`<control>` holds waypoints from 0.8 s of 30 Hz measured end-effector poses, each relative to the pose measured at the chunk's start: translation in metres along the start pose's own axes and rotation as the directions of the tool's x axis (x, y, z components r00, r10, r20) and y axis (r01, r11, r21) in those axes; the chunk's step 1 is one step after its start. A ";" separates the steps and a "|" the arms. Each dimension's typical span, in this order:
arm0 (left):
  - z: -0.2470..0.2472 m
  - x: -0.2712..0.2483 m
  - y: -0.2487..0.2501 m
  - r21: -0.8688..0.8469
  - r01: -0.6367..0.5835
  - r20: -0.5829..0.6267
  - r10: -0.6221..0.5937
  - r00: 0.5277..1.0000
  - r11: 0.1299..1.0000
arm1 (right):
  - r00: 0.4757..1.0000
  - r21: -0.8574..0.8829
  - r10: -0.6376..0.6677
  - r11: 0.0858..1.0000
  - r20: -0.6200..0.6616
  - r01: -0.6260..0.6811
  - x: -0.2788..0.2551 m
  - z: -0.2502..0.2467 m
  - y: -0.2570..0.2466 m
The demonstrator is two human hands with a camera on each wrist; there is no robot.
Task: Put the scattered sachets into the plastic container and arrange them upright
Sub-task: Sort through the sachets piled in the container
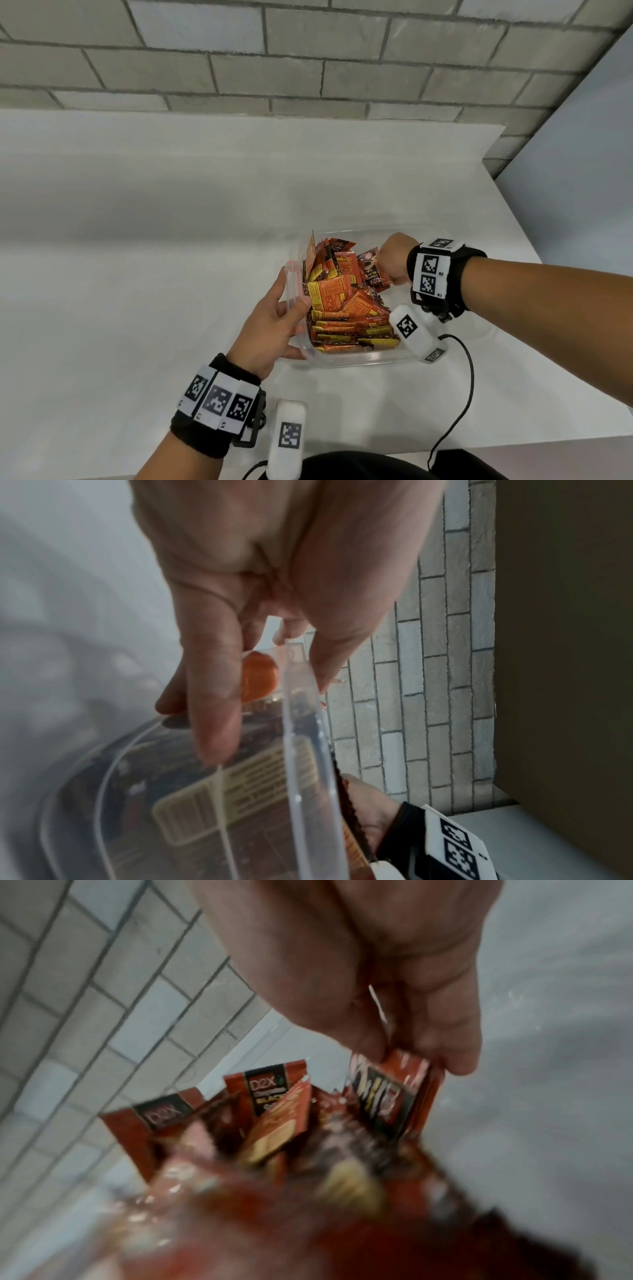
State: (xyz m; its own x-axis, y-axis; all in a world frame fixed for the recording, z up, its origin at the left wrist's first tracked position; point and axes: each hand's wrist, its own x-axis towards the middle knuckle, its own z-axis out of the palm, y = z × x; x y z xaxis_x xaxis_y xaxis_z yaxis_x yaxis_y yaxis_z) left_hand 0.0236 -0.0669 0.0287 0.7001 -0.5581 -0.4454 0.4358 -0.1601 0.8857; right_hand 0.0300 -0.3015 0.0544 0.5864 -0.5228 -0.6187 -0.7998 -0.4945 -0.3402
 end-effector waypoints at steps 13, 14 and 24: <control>0.000 0.000 -0.001 0.031 -0.015 -0.002 0.015 1.000 0.999 | 0.966 0.371 -0.004 0.924 0.260 -0.096 -0.009 0.022 -0.024; 0.000 0.000 0.000 0.034 -0.017 -0.004 0.017 1.000 0.999 | 0.965 0.397 -0.012 0.913 0.263 -0.097 -0.007 0.026 -0.027; 0.001 0.000 -0.004 0.011 -0.006 -0.028 0.006 1.000 1.000 | 0.965 0.372 -0.081 0.928 0.248 -0.018 -0.020 0.023 -0.033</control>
State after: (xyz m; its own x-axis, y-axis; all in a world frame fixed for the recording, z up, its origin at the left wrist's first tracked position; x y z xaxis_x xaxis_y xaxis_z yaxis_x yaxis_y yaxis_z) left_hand 0.0213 -0.0670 0.0249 0.7182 -0.5361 -0.4436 0.4257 -0.1658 0.8895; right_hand 0.0420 -0.2590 0.0620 0.5988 -0.2922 -0.7457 -0.8005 -0.1913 -0.5679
